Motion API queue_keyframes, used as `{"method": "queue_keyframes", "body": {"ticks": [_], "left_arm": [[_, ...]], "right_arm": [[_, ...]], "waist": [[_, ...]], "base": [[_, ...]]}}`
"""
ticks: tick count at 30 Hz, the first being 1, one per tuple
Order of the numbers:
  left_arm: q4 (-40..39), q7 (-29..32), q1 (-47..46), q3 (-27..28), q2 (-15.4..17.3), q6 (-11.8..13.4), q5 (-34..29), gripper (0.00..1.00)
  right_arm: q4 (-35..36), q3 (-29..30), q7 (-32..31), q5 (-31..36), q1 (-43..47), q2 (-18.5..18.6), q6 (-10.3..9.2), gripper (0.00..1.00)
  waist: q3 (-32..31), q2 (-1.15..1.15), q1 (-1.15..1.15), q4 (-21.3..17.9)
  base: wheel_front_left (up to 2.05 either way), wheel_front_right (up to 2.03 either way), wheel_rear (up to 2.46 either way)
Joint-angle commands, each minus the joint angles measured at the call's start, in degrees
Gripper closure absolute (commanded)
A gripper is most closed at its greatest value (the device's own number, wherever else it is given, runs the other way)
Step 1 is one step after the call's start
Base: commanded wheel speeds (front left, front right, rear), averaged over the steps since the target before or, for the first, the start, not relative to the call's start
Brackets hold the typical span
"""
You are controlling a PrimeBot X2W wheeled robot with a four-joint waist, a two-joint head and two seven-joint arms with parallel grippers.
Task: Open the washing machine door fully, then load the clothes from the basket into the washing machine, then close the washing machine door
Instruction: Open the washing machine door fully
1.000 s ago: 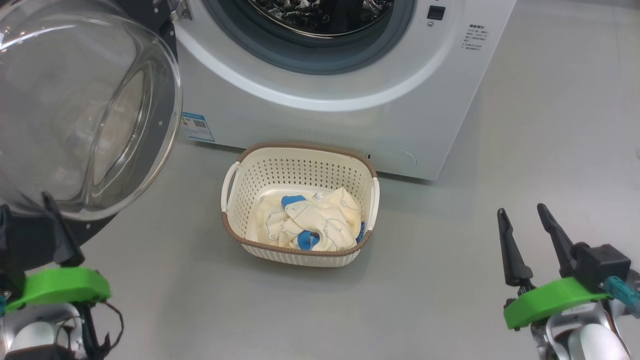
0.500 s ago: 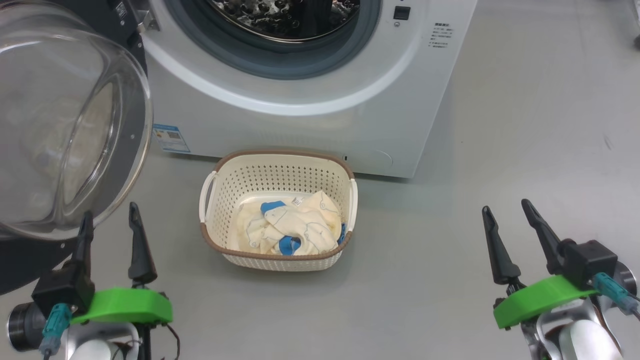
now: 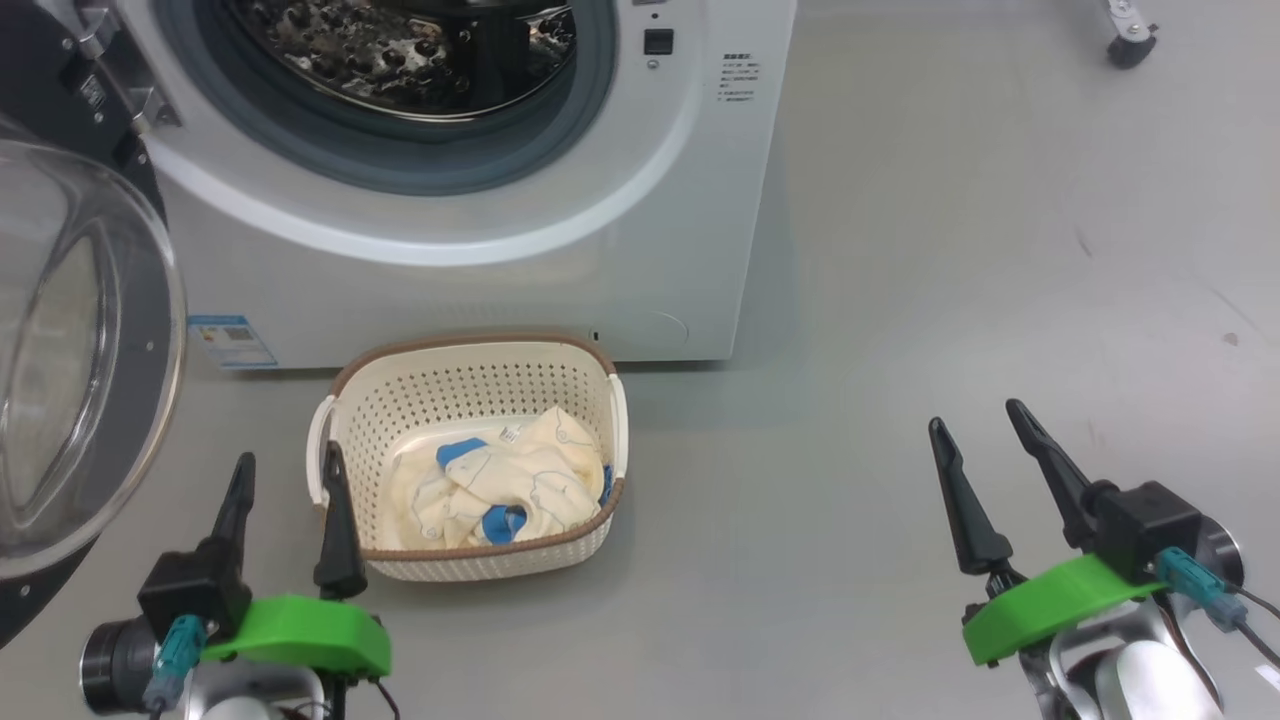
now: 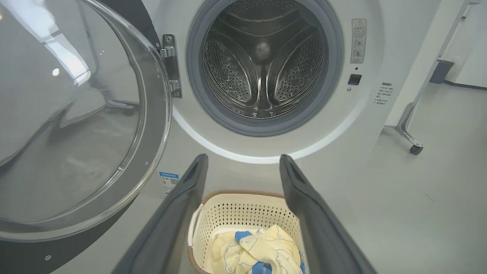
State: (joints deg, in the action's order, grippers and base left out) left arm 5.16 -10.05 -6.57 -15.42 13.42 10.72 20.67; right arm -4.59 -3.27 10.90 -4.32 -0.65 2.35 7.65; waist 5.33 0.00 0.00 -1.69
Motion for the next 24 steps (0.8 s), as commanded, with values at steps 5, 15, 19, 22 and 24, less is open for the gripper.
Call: {"method": "queue_keyframes", "body": {"ticks": [5,15,19,22,24], "left_arm": [[-0.09,0.13,-0.5,1.69,1.09,1.09,-1.14,0.0],[0.61,-0.18,-0.45,0.97,1.45,0.96,-1.19,0.0],[0.79,-0.31,-0.45,0.96,1.47,1.06,-1.05,0.0],[0.94,-0.4,-0.47,1.02,1.4,1.33,-0.91,0.0],[0.99,-0.35,-0.52,1.0,1.44,1.46,-0.87,0.0]], "right_arm": [[3.62,-0.86,0.26,-0.31,-1.02,0.53,-0.16,0.0],[5.26,0.37,-0.63,-0.18,0.4,0.53,-0.16,0.0],[5.42,0.52,-0.79,-0.2,0.58,0.53,-0.16,0.0],[5.42,0.71,-0.81,-0.2,0.63,0.53,-0.16,0.0],[5.46,0.66,-0.81,-0.23,0.61,0.53,-0.16,0.0]], "waist": [[-1.33,0.0,0.0,-3.45],[-2.08,0.0,0.0,-4.53],[-2.19,0.0,0.0,-4.51],[-2.18,0.0,0.0,-4.41],[-2.14,0.0,0.0,-4.38]], "base": [[0.0,0.0,0.0],[0.0,0.0,0.0],[0.0,0.0,0.0],[0.0,0.0,0.0],[0.0,0.0,0.0]]}}
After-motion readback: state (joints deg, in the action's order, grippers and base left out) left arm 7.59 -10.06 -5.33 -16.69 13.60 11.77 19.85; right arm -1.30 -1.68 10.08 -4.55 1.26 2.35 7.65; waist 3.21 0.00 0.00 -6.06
